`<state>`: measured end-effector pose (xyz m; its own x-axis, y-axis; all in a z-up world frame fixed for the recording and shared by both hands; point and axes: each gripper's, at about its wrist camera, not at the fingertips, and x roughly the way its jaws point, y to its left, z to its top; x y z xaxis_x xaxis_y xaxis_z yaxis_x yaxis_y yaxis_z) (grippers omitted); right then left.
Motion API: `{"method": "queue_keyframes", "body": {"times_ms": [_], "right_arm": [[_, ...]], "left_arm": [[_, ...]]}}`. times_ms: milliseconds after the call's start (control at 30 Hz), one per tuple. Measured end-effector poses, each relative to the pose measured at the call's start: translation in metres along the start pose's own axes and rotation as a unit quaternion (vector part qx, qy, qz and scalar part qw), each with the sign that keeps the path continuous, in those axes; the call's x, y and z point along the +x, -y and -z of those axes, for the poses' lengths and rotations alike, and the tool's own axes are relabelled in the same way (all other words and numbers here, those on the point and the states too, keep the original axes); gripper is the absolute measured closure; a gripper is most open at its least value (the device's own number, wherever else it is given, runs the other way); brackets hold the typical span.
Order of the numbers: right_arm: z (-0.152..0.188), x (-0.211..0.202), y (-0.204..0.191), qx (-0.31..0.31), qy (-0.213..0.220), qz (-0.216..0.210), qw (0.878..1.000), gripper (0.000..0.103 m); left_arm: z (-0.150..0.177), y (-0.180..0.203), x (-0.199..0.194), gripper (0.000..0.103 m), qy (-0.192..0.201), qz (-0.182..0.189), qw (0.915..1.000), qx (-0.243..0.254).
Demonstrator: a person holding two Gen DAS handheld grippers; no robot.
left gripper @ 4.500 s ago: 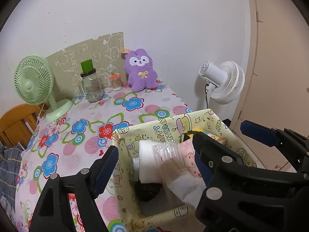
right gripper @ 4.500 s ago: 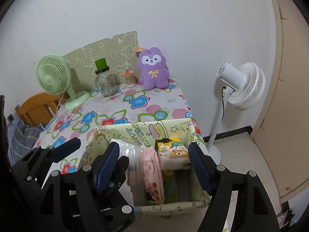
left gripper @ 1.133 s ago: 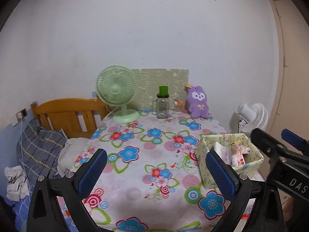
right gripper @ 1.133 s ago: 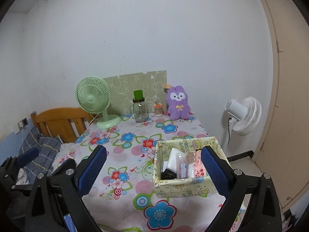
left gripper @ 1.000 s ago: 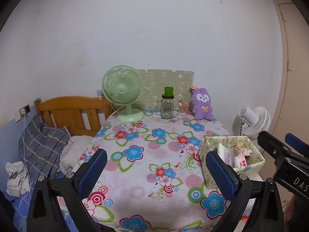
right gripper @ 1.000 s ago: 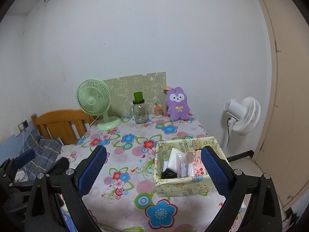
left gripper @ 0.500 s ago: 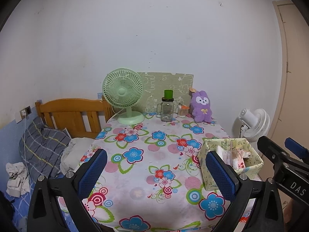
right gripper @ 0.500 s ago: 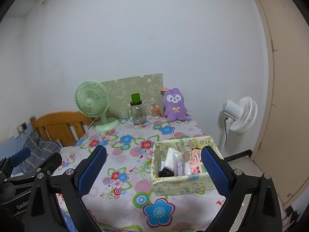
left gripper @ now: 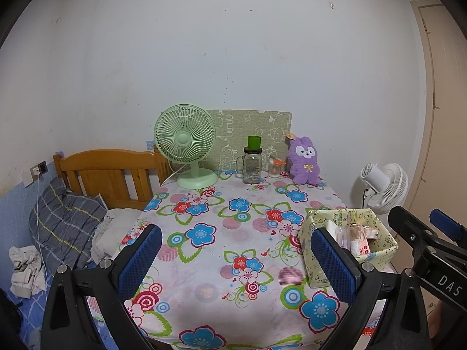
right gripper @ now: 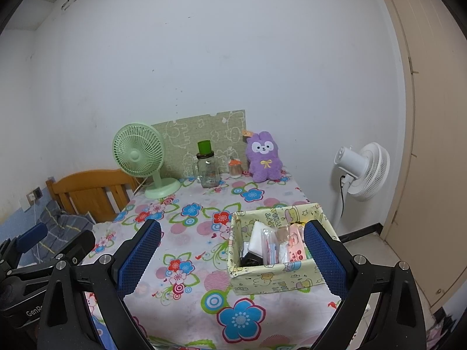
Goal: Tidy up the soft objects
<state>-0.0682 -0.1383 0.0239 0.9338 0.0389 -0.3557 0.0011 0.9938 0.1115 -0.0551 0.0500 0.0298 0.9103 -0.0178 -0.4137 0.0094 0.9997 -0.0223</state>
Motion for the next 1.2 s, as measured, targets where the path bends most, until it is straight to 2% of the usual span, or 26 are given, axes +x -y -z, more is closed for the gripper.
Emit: {"method": "queue_keyframes", "body": {"times_ms": [1200], "right_arm": [[0.0,0.009,0.005,0.007,-0.008,0.009,1.0,0.003]], "left_arm": [[-0.004,0.003,0.012,0.0,-0.004,0.007,1.0,-0.001]]}}
